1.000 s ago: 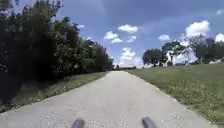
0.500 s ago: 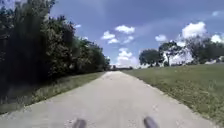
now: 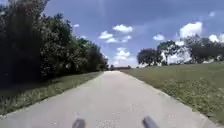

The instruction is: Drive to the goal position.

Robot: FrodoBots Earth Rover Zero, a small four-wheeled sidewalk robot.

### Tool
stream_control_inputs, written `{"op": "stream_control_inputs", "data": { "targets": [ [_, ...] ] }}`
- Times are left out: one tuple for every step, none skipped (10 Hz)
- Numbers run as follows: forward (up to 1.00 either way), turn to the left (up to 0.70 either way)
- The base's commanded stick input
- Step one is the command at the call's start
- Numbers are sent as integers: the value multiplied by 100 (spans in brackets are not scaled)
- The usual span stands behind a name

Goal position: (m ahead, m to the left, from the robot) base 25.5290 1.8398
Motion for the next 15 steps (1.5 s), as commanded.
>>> {"op": "stream_control_inputs", "data": {
  "targets": [
    [70, 0],
    [70, 0],
    [70, 0],
    [70, 0],
    [70, 0],
    [70, 0],
    [70, 0],
    [70, 0],
    [70, 0],
    [70, 0],
    [70, 0],
    [70, 0],
    [70, 0],
    [70, 0],
    [70, 0]
  ]
}}
